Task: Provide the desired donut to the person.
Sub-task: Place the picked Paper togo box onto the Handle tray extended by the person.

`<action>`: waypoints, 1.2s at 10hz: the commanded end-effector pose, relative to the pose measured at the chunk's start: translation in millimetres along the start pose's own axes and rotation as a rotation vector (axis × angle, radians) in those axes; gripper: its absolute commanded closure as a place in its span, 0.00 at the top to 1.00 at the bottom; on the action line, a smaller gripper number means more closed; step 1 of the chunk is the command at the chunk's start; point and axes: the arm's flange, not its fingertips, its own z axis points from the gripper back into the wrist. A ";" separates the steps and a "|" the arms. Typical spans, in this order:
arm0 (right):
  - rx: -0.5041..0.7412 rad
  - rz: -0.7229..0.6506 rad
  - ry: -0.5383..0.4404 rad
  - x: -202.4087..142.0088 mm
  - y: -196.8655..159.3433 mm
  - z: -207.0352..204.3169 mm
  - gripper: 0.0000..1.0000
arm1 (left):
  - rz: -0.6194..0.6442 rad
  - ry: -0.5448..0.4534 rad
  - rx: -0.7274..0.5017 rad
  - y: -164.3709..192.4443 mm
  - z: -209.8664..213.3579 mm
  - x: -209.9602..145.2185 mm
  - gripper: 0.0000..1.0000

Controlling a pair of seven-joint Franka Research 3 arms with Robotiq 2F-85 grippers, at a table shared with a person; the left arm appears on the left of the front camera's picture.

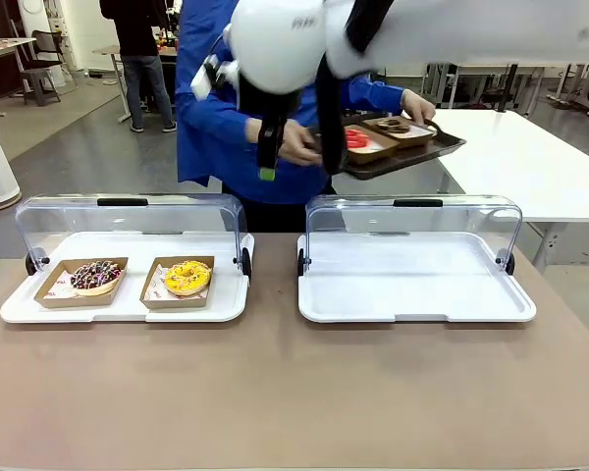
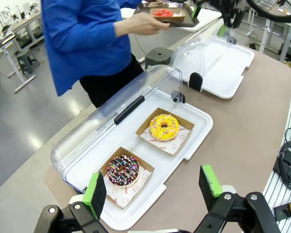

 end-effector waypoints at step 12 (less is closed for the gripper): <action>-0.073 -0.562 -0.454 -339.5 42.1 68.6 1.00 | 0.005 -0.007 -0.008 -0.2 0.1 -0.2 1.00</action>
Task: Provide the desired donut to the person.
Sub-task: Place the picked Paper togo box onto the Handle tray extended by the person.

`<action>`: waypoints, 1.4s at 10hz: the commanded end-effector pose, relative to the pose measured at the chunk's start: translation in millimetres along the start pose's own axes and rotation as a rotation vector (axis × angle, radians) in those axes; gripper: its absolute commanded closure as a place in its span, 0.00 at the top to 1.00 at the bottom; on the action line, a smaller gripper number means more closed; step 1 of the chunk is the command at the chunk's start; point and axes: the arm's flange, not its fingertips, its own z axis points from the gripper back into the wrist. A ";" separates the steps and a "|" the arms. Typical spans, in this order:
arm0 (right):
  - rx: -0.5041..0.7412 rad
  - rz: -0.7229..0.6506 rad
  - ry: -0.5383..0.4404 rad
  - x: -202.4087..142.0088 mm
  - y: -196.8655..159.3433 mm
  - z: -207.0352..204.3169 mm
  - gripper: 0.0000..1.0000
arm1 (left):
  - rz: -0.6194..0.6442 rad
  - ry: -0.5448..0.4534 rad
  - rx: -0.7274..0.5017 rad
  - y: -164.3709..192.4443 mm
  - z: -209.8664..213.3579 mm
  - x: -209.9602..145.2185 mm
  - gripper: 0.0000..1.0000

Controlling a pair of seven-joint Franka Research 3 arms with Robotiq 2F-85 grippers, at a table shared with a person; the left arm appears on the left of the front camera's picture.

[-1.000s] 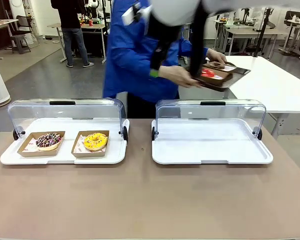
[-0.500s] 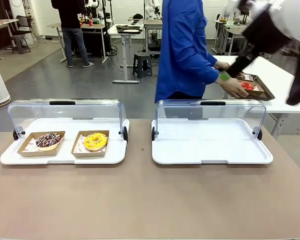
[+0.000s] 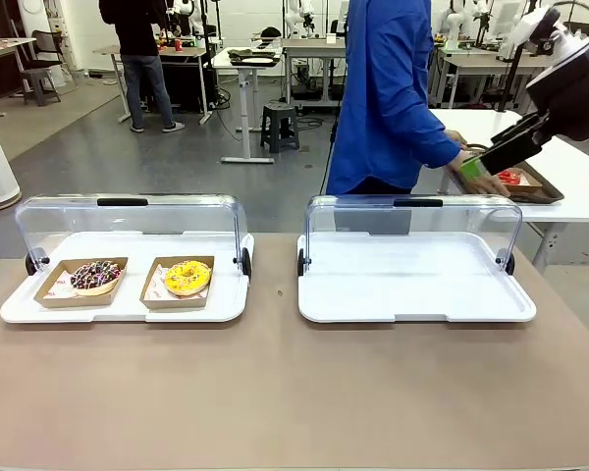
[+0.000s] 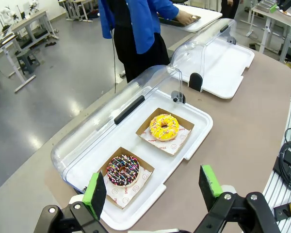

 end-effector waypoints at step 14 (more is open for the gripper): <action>0.003 -0.020 -0.005 3.9 -11.6 -12.8 1.00 | 0.005 -0.006 -0.008 -0.3 -0.1 -0.1 1.00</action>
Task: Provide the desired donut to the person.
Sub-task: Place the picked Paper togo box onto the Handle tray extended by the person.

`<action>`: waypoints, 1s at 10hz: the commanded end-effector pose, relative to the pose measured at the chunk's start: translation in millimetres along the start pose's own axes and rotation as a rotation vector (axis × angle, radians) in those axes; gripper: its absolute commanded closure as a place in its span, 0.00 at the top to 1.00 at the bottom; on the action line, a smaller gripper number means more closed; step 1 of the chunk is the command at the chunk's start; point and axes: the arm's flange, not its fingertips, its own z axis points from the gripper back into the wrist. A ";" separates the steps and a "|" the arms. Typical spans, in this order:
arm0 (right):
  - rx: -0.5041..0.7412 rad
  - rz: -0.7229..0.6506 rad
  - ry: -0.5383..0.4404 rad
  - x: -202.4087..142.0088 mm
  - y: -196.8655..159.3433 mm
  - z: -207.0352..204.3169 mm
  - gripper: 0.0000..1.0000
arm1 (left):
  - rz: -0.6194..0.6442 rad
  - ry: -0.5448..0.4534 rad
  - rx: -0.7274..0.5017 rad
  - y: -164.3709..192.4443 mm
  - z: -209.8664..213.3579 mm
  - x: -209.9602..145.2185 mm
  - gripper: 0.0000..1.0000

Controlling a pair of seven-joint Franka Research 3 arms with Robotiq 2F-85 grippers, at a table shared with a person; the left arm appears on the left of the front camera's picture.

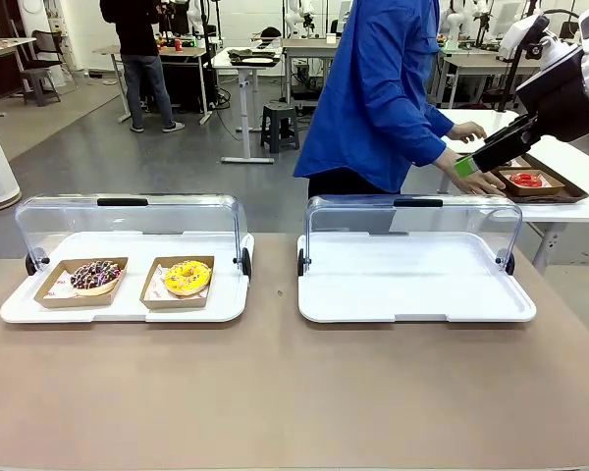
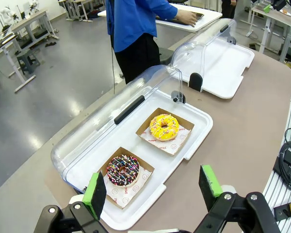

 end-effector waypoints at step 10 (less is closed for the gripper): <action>0.001 -0.003 0.004 0.0 1.4 -1.0 1.00 | 0.005 -0.006 -0.008 -0.3 0.0 -0.1 1.00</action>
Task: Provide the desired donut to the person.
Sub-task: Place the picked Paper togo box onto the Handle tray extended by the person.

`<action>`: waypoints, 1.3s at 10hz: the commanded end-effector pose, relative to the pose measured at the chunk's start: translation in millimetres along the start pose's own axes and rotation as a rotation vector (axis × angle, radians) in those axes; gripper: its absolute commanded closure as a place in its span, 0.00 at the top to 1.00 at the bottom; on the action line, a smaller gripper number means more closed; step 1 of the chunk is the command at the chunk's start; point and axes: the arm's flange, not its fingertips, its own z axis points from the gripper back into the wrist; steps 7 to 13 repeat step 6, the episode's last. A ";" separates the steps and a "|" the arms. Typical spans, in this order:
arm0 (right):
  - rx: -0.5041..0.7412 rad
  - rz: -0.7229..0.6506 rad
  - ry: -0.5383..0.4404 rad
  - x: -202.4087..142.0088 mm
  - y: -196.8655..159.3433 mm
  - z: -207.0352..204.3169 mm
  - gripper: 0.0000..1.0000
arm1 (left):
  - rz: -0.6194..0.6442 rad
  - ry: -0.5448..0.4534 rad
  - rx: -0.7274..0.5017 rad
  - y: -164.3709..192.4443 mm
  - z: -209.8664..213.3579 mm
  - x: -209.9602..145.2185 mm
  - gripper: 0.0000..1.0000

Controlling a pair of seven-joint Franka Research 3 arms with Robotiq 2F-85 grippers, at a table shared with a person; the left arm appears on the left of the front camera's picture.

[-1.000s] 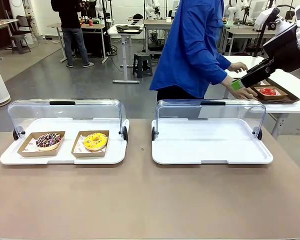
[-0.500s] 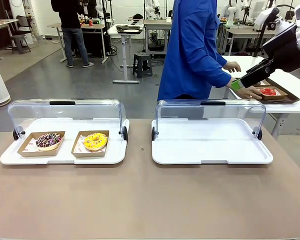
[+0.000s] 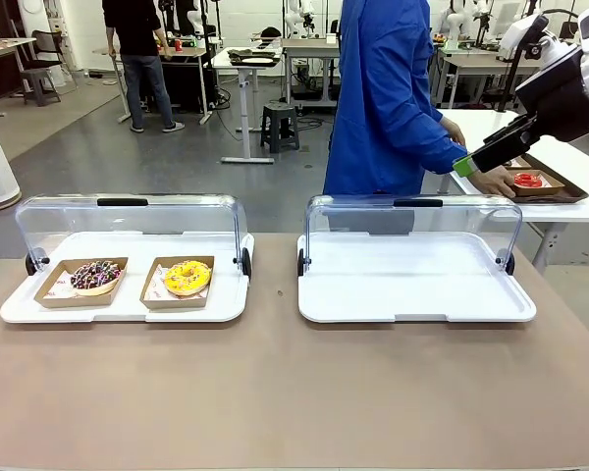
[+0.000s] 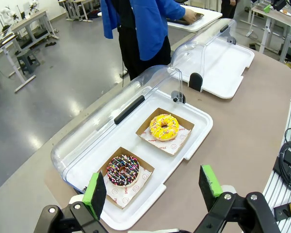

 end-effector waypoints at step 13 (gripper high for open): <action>0.001 -0.005 0.003 -0.5 0.7 -0.9 1.00 | 0.005 -0.006 -0.008 -0.3 0.0 -0.1 1.00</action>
